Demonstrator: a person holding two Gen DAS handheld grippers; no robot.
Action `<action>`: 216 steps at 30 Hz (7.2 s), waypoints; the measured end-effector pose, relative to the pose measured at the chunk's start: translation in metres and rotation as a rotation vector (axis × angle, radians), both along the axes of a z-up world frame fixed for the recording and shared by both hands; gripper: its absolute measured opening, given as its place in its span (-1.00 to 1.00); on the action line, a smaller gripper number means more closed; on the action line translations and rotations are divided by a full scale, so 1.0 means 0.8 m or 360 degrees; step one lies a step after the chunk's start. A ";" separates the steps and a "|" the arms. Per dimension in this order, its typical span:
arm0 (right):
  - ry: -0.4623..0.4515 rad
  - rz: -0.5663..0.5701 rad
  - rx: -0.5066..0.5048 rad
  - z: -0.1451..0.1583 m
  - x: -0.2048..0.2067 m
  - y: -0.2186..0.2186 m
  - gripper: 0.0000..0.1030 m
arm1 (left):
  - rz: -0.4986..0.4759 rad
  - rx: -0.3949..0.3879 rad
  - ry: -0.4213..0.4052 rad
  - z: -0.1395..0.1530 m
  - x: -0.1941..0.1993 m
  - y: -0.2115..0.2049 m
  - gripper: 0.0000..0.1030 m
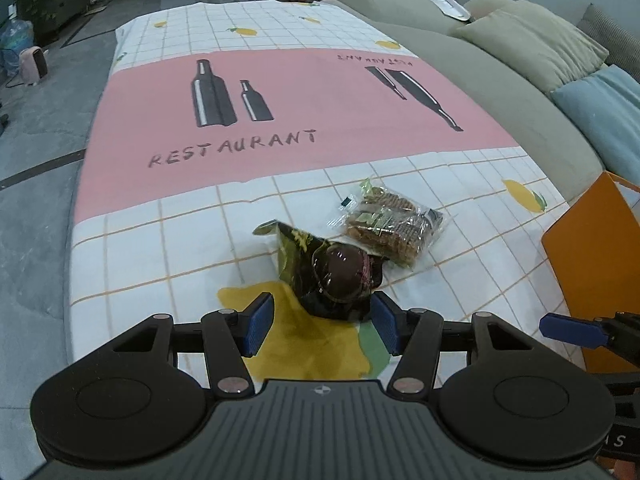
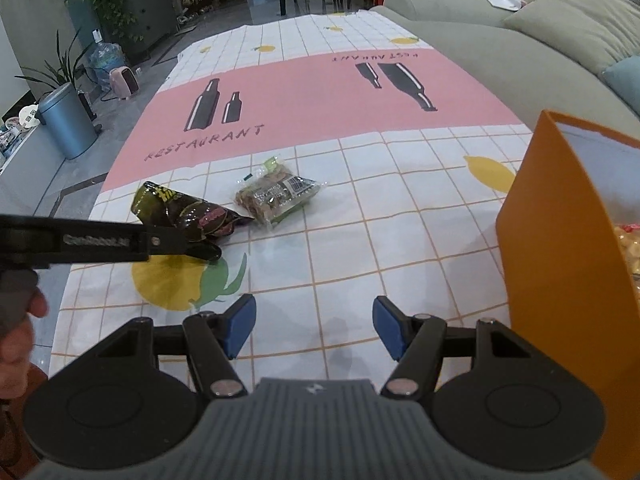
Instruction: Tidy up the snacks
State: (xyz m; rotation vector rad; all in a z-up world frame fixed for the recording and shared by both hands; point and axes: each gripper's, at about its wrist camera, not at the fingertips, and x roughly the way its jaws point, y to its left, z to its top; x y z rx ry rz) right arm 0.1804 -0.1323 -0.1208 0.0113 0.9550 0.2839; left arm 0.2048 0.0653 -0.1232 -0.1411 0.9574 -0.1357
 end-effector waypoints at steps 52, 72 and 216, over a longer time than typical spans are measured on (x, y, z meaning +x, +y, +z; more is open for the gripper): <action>-0.0269 0.0461 -0.0234 -0.048 0.090 0.084 -0.06 | 0.0077 0.0058 -0.0044 -0.020 0.011 0.012 0.06; -0.0176 0.0340 -0.0238 -0.042 0.015 0.057 -0.06 | 0.0008 0.0012 -0.0154 -0.014 -0.012 0.006 -0.25; -0.0438 -0.0440 -0.0283 0.129 -0.243 -0.091 0.17 | -0.0391 0.0260 -0.0340 0.125 -0.218 -0.148 0.44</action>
